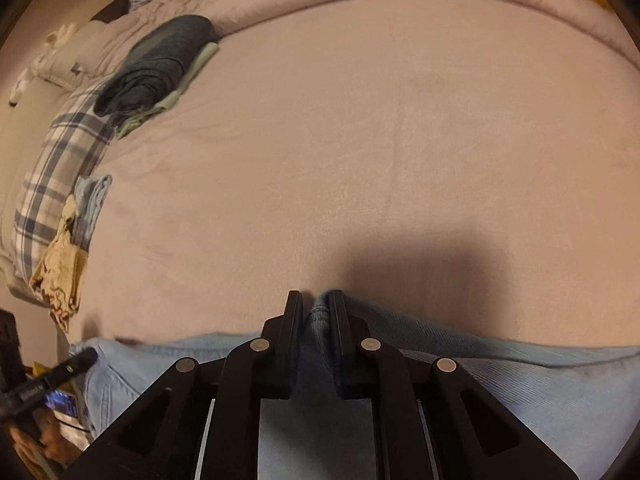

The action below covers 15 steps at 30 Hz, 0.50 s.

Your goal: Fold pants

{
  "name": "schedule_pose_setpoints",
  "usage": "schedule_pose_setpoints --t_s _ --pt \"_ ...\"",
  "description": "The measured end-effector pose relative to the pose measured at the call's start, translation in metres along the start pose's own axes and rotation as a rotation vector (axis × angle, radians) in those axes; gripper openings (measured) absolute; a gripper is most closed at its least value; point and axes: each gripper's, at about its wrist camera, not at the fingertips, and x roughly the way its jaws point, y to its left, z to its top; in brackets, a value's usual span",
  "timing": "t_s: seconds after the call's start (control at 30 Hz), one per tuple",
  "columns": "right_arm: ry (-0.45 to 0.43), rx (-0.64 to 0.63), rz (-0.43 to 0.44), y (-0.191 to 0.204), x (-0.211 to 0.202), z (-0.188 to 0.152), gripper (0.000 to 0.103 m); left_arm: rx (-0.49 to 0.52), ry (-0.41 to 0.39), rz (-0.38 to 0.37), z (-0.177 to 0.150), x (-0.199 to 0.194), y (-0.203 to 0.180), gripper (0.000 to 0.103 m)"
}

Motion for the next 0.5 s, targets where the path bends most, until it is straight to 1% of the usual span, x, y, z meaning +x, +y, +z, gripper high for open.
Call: schedule_pose_setpoints --t_s 0.03,0.07,0.1,0.13,0.17,0.2,0.23,0.27,0.3,0.37,0.4,0.43,0.47,0.5 --pt "-0.021 0.009 0.01 -0.006 -0.013 -0.005 0.03 0.018 -0.038 0.015 0.0 -0.012 -0.005 0.063" --pt "-0.055 0.031 0.014 -0.015 -0.03 -0.01 0.047 0.04 -0.092 0.025 0.001 -0.027 -0.011 0.071" --pt "-0.096 0.057 0.015 -0.024 -0.045 -0.015 0.054 0.057 -0.135 0.027 0.003 -0.041 -0.017 0.077" --pt "-0.143 0.09 0.009 -0.035 -0.06 -0.02 0.059 0.075 -0.173 0.022 0.005 -0.055 -0.026 0.078" --pt "-0.191 0.128 -0.003 -0.05 -0.079 -0.029 0.059 0.084 -0.19 0.011 0.007 -0.061 -0.032 0.078" --pt "-0.219 0.157 -0.015 -0.064 -0.092 -0.036 0.059 0.099 -0.205 -0.021 0.01 -0.069 -0.042 0.078" --pt "-0.242 0.193 -0.04 -0.081 -0.106 -0.043 0.059 0.12 -0.204 -0.063 0.013 -0.071 -0.055 0.078" --pt "-0.268 0.237 -0.083 -0.099 -0.119 -0.052 0.059 0.144 -0.194 -0.107 0.015 -0.069 -0.068 0.078" --pt "-0.298 0.291 -0.144 -0.122 -0.134 -0.063 0.059 0.164 -0.179 -0.133 0.016 -0.065 -0.079 0.078" --pt "-0.34 0.394 -0.233 -0.162 -0.156 -0.082 0.06 0.233 -0.131 -0.159 0.014 -0.046 -0.118 0.076" --pt "-0.357 0.455 -0.255 -0.183 -0.165 -0.092 0.06 0.278 -0.105 -0.171 0.01 -0.032 -0.14 0.076" --pt "-0.369 0.552 -0.281 -0.21 -0.177 -0.107 0.06 0.302 -0.082 -0.183 0.006 -0.023 -0.153 0.074" --pt "-0.378 0.611 -0.296 -0.225 -0.183 -0.117 0.06 0.335 -0.026 -0.229 0.0 -0.003 -0.176 0.066" --pt "-0.393 0.664 -0.309 -0.24 -0.19 -0.128 0.06 0.346 0.005 -0.254 -0.002 0.007 -0.186 0.054"
